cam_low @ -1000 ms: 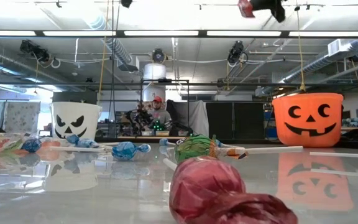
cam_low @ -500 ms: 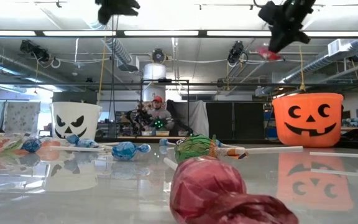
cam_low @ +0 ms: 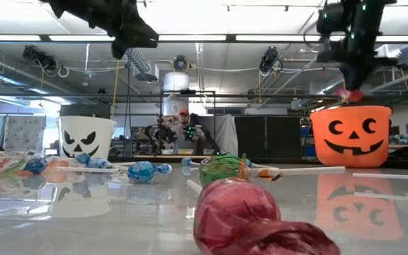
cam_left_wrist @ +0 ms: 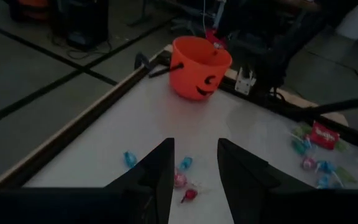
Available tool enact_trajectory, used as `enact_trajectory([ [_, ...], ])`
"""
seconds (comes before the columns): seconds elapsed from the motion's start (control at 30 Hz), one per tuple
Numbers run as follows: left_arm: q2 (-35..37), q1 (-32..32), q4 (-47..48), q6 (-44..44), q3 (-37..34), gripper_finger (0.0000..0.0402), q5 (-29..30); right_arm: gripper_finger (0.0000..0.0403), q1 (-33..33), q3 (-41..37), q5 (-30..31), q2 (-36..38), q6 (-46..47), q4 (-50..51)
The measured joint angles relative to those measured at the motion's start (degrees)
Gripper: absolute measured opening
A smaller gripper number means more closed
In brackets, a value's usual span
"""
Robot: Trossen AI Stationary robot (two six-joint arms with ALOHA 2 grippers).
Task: Sort candy by brand, put in halloween buckets
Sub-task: Put the red candy into the top orange bucket
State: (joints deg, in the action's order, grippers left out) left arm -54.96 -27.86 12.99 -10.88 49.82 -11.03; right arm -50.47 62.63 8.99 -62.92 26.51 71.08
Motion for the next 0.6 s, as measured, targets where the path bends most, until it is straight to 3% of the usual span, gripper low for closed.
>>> enact_trajectory([
  [0.33, 0.1, -7.0, 0.0, 4.2, -3.2, 0.0126, -8.3, 0.0015, -3.9, -11.2, -4.3, -0.9, 4.1, -11.7],
  [0.6, 0.1, -13.8, -2.3, 6.9, -4.1, 0.0126, -15.9, 0.0020, -8.1, -13.8, -5.6, -9.2, 9.8, -19.3],
])
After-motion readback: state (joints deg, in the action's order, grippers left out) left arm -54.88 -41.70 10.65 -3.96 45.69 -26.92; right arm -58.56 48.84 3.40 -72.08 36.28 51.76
